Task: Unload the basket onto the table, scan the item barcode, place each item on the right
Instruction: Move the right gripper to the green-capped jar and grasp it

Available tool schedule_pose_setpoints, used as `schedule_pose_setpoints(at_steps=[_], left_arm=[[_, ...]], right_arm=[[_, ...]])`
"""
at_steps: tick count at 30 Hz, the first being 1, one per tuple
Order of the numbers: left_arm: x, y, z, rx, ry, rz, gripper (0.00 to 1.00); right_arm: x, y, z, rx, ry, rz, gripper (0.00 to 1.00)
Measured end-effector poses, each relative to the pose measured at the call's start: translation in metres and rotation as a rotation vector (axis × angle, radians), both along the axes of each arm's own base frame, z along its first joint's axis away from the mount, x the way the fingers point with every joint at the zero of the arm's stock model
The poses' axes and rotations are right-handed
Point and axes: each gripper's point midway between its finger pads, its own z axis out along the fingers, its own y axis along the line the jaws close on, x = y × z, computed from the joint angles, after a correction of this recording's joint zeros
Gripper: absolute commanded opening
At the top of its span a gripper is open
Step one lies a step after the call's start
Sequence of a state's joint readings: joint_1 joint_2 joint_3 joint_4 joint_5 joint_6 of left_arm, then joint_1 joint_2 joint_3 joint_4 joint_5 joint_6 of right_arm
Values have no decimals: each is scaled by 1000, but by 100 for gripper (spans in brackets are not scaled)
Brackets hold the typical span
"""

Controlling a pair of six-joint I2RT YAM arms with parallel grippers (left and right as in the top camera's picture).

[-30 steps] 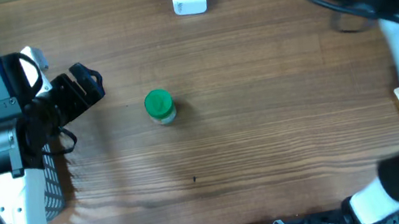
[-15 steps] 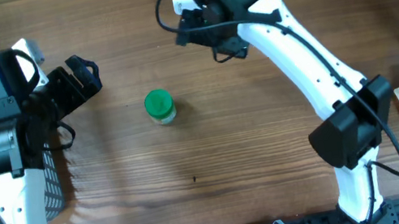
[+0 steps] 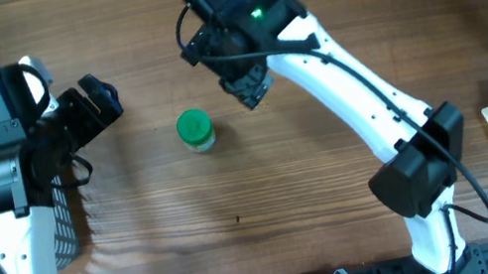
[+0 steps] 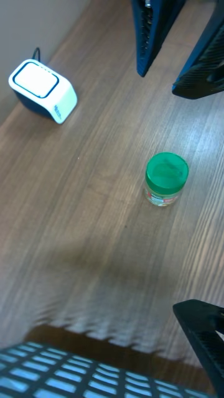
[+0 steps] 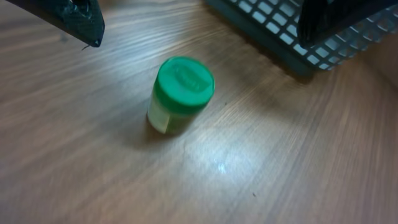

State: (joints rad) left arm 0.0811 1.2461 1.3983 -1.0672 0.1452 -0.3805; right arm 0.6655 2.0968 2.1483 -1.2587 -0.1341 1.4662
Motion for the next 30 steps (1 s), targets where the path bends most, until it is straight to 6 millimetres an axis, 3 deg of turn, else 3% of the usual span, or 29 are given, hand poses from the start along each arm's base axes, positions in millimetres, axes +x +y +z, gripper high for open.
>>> schedule_pose_setpoints(at_steps=[4, 10, 14, 30], left_arm=[[-4, 1, -2, -12, 18, 26, 100], [-13, 1, -6, -18, 54, 37, 100], [-18, 0, -9, -23, 79, 41, 100], [-22, 3, -12, -9, 97, 52, 100]], right_arm=[[-12, 20, -21, -1, 73, -79, 100], [-20, 52, -83, -32, 174, -119, 100], [-24, 59, -108, -49, 219, -129, 100], [-21, 60, -116, -49, 227, -140, 100]])
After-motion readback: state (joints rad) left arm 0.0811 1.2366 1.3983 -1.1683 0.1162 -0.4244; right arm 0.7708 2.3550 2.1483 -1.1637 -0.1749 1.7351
